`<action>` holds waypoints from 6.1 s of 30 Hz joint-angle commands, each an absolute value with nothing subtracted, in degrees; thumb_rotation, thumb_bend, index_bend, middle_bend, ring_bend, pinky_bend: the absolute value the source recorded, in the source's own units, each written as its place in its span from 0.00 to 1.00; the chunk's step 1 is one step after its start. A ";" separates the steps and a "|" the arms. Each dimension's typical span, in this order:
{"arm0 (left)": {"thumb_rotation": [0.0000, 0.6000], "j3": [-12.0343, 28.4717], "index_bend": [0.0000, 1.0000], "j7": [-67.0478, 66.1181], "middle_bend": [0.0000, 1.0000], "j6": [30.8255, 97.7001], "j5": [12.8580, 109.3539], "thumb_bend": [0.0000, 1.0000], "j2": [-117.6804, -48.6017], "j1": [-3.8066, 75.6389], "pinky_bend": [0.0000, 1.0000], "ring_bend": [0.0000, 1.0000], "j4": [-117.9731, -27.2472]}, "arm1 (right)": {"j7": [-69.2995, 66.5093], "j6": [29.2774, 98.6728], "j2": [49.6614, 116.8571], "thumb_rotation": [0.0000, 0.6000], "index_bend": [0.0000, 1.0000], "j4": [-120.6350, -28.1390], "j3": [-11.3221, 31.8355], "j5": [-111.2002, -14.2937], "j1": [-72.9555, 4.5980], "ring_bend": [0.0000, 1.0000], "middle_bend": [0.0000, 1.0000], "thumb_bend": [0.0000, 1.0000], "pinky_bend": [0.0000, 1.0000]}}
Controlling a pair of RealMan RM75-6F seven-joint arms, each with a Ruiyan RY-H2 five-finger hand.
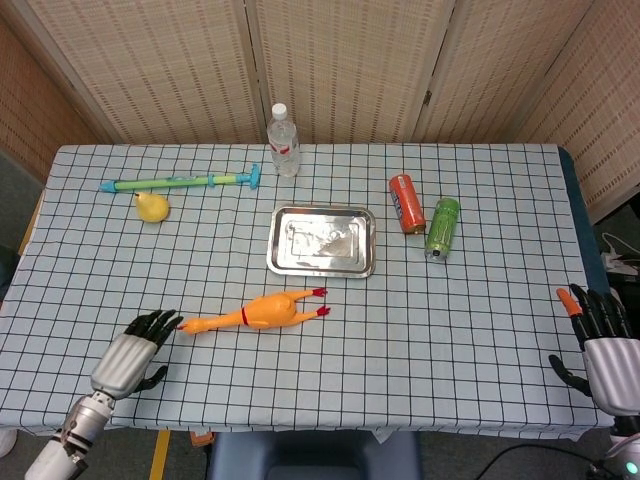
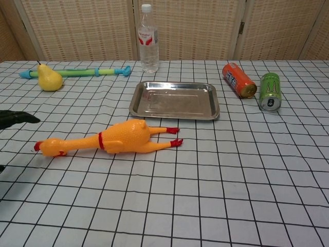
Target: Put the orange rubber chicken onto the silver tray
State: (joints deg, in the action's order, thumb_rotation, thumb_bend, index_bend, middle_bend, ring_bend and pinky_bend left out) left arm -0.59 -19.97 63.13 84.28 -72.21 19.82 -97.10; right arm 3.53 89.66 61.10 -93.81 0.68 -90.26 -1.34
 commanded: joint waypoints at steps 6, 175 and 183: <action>1.00 4.35 0.00 -29.55 0.00 54.80 75.42 0.36 -81.89 28.21 0.13 0.00 -92.12 | 2.46 88.62 60.34 1.00 0.00 -93.89 0.93 -89.16 -1.36 0.00 0.00 0.20 0.00; 1.00 7.30 0.86 -1.74 0.64 61.47 84.07 0.80 -97.24 41.18 0.67 0.47 -89.61 | -50.45 57.83 65.66 1.00 0.98 -95.70 -6.24 -98.94 -44.14 0.86 0.76 0.36 1.00; 1.00 7.31 0.86 -1.68 0.64 61.63 83.94 0.80 -97.08 41.13 0.67 0.47 -89.64 | -49.64 58.30 65.51 1.00 1.00 -95.25 -6.77 -100.40 -44.05 0.96 0.81 0.41 1.00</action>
